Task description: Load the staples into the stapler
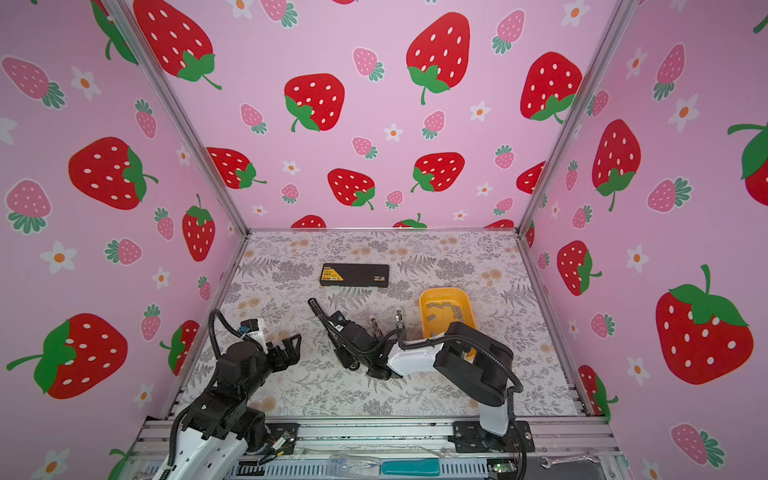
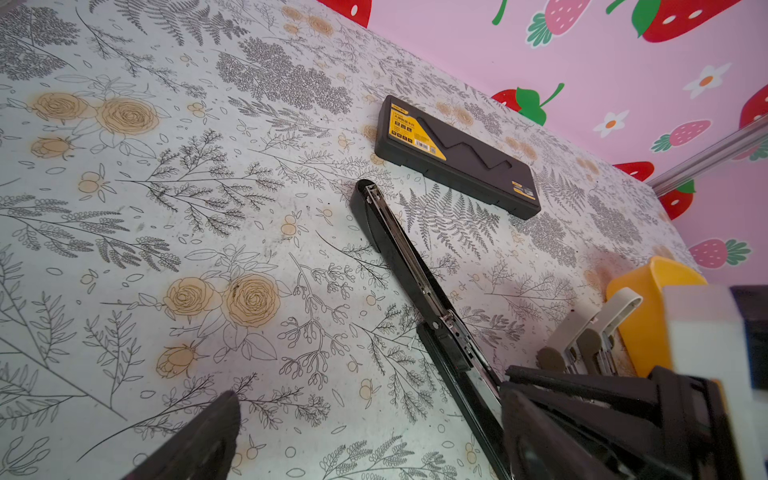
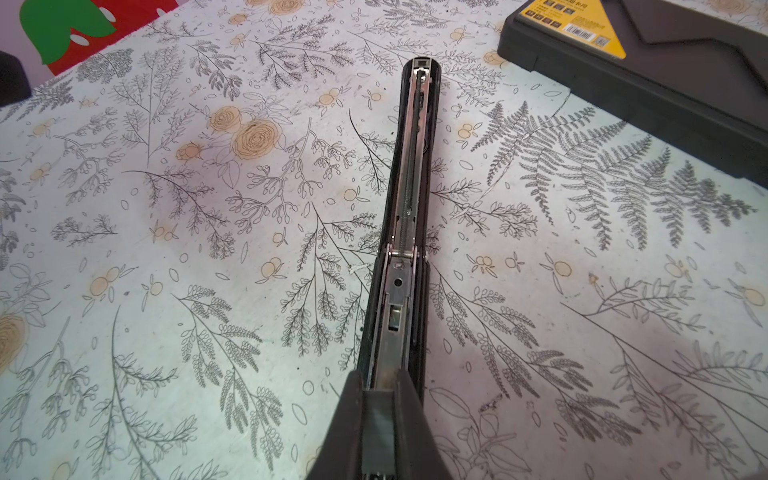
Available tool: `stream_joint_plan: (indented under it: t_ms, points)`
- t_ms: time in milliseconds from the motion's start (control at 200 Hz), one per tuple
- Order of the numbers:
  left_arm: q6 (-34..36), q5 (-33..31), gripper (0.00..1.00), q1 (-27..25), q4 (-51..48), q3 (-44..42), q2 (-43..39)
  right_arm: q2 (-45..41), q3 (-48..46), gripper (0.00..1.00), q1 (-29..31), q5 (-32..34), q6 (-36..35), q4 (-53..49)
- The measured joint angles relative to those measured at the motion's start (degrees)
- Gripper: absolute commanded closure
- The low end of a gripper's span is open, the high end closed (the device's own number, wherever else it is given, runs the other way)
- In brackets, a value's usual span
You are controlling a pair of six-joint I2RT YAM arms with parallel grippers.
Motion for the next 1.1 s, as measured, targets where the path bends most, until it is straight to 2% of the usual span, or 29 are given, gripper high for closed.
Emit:
stream_joint_plan:
  t_ms: [520,1101]
  points:
    - [-0.17,0.02,0.01,0.0,-0.02,0.0,0.0,0.0,-0.2,0.94,0.07,0.24,1.68,0.0]
    - [-0.35,0.07,0.01,0.0,-0.02,0.0,-0.02,-1.2,-2.8,0.94,1.99,3.63,3.8,-0.11]
